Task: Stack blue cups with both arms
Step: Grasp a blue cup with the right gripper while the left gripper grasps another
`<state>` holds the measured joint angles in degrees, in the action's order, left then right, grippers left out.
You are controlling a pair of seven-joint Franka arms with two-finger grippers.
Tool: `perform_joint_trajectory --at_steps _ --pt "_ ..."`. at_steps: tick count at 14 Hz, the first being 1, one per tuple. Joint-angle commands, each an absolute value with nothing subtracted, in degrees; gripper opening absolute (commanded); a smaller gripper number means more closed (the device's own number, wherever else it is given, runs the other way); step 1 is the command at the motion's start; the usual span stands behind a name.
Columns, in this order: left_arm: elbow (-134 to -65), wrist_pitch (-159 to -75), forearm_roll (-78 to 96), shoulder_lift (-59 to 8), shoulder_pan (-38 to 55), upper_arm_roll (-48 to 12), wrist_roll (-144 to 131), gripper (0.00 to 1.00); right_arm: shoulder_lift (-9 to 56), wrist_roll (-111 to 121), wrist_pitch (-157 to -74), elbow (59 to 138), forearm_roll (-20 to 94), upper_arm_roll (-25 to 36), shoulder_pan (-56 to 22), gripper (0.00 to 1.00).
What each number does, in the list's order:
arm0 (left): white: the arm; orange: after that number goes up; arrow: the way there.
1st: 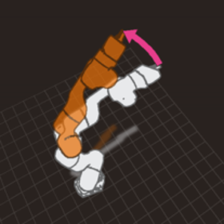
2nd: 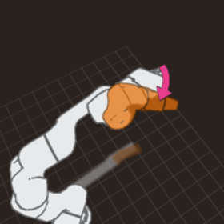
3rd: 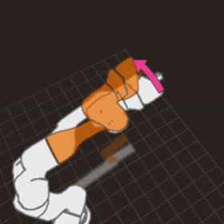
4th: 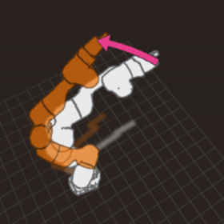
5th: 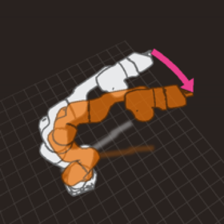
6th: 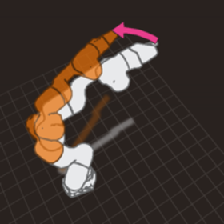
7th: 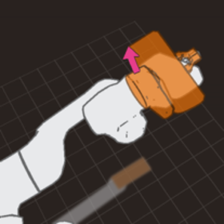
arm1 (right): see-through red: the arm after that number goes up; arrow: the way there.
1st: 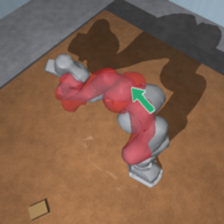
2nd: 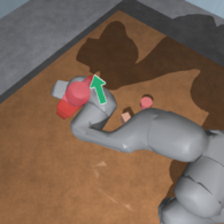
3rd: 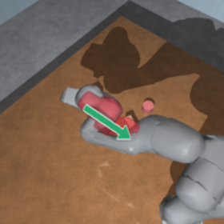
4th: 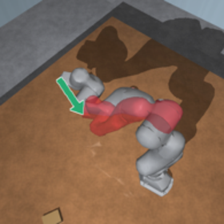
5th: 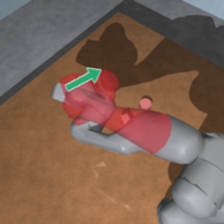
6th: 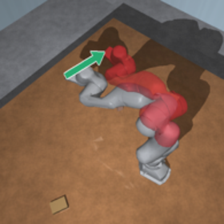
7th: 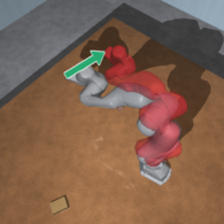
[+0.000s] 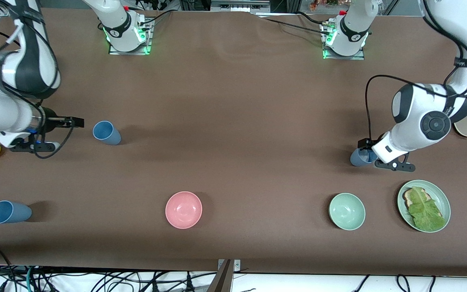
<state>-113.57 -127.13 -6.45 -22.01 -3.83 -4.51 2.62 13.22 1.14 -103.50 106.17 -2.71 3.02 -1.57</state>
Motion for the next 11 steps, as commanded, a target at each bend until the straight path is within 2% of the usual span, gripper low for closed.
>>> perform_joint_trajectory --at_steps 1,2,3,4,7,9,11 --pt "-112.9 -129.2 -8.3 -24.1 -4.5 -4.9 3.1 0.53 10.3 2.0 -109.4 112.4 -3.7 2.6 -1.1 1.0" --pt "-112.9 -129.2 -8.3 -24.3 -4.7 -4.9 3.4 0.25 10.3 2.0 -112.7 114.7 -3.7 2.6 -1.1 1.0" --pt "-112.9 -129.2 -8.3 -24.3 -4.7 -4.9 3.9 0.03 10.3 2.0 -116.4 117.2 -3.7 2.6 -1.1 1.0" --pt "-112.9 -129.1 -8.3 -24.3 -4.7 -5.0 3.9 0.0 10.3 2.0 -119.5 119.2 -3.9 2.9 -1.1 1.0" --pt "-111.7 -128.6 -8.2 -24.9 -4.7 -5.0 4.9 0.0 10.7 2.0 -126.0 124.3 -3.9 3.0 -1.1 1.0" --pt "-110.3 -127.7 -7.7 -24.8 -4.5 -5.2 4.9 0.0 11.2 2.1 -127.1 125.8 -4.0 3.1 -1.1 1.0" --pt "-105.1 -123.7 -6.4 -25.1 -2.3 -5.9 4.4 0.0 11.4 2.8 -127.4 126.2 -4.0 3.1 -1.1 1.0"
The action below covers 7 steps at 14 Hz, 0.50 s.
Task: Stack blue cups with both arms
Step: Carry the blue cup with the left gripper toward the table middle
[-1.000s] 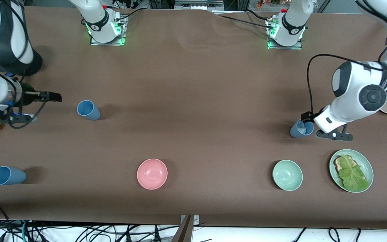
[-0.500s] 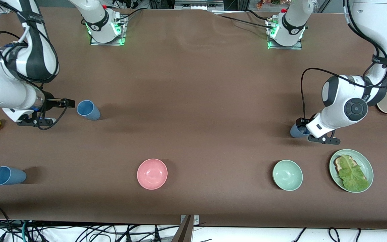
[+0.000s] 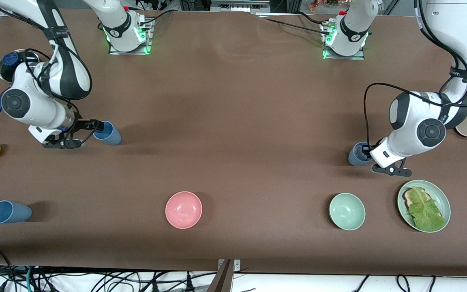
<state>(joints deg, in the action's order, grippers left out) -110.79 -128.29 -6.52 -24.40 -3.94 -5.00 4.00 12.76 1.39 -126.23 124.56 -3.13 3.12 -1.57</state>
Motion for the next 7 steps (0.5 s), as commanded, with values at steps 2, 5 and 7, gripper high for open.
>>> perform_joint_trajectory --at_steps 2,5,7 --pt "-100.2 -118.6 -2.1 -25.1 1.5 -6.3 3.8 0.0 12.3 3.0 -128.2 126.2 -4.0 3.2 -1.1 1.0" --pt "-98.5 -117.3 3.5 -26.6 7.7 -6.4 -0.4 0.0 13.3 2.9 -129.3 126.2 -4.0 3.5 -1.1 1.0" --pt "-96.9 -118.0 5.4 -29.0 13.9 -7.1 -7.7 0.0 13.9 2.8 -129.4 126.0 -3.9 3.5 -1.1 0.97"
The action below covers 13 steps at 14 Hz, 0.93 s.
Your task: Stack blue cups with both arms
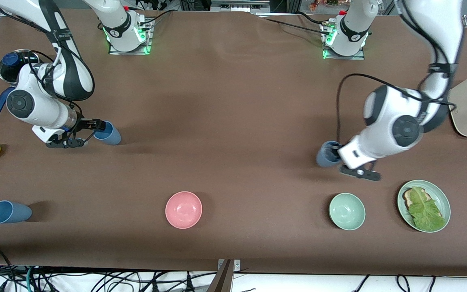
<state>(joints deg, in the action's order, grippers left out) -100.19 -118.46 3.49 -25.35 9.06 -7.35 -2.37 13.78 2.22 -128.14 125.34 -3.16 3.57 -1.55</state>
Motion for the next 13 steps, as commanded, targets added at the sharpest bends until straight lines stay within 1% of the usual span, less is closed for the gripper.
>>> perform_joint_trajectory --at_steps 1,2,3,6,7,8,9,10,11,12,13 --pt "-95.7 -118.1 5.8 -30.4 17.3 -7.1 -11.9 0.0 14.4 2.7 -129.5 125.9 -3.8 3.5 -1.1 0.91" --pt "-94.6 -119.0 5.5 -32.1 20.1 -7.1 -16.6 0.0 14.6 2.4 -129.5 125.9 -3.8 3.5 -1.1 0.82" --pt "-93.4 -120.4 5.5 -33.6 22.3 -7.1 -19.7 0.0 14.9 2.3 -129.6 125.9 -3.8 3.5 -1.1 0.71" --pt "-92.6 -126.2 6.9 -36.6 24.9 -7.6 -25.1 0.0 15.6 2.2 -128.9 125.7 -2.9 3.5 -0.8 0.13" --pt "-92.4 -127.5 8.6 -37.0 26.4 -7.9 -26.0 0.0 15.6 2.3 -128.8 125.7 -2.8 3.5 -0.8 0.02" --pt "-92.4 -127.6 9.3 -37.0 26.9 -7.9 -26.1 0.0 15.6 2.5 -128.7 125.6 -2.8 3.5 -0.8 0.0" --pt "-92.4 -127.3 9.3 -36.8 26.9 -7.9 -26.0 0.46 15.5 2.4 -128.7 125.5 -2.8 3.5 -0.8 0.0" --pt "-92.5 -126.9 9.4 -36.5 26.8 -7.9 -25.7 0.96 15.5 2.2 -128.7 125.3 -2.8 3.4 -0.8 0.0" --pt "-92.4 -126.7 9.1 -35.7 26.7 -7.9 -25.8 1.0 15.3 2.2 -128.6 124.6 -2.7 3.4 -0.9 0.0" --pt "-92.5 -124.8 9.1 -33.8 26.2 -7.9 -25.8 1.0 15.2 2.2 -127.0 123.3 -2.6 3.2 -1.0 0.0" --pt "-92.4 -120.5 8.8 -31.5 25.9 -7.7 -25.7 1.0 15.2 1.2 -123.6 120.7 -1.5 2.8 -1.2 0.0"
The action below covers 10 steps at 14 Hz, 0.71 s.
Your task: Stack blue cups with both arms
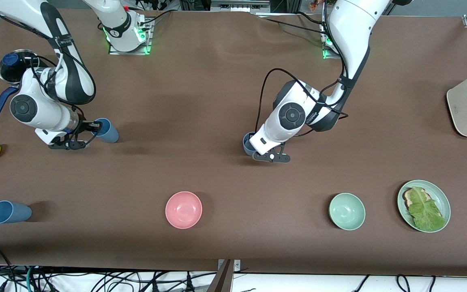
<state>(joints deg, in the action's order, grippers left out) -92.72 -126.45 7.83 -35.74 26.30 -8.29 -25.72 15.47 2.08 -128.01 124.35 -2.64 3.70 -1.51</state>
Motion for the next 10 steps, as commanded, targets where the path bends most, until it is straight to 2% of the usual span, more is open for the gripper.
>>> perform_joint_trajectory --at_steps 1,3,5,10 --pt "-92.3 -117.3 8.7 -28.9 25.8 -7.4 -25.7 1.0 15.3 -1.3 -119.4 117.6 0.6 2.6 -1.8 0.0" --pt "-92.3 -111.2 8.5 -24.3 23.2 -6.9 -25.1 1.0 15.6 -5.7 -112.8 112.2 2.9 2.0 -4.8 0.0" --pt "-92.3 -105.7 7.0 -20.4 19.1 -6.9 -21.1 1.0 15.7 -15.0 -109.5 109.0 3.0 1.9 -9.5 0.0" --pt "-92.3 -92.0 2.0 -9.9 9.4 -6.9 -6.9 1.0 20.3 -41.3 -106.5 99.0 4.9 1.9 -25.4 0.0"
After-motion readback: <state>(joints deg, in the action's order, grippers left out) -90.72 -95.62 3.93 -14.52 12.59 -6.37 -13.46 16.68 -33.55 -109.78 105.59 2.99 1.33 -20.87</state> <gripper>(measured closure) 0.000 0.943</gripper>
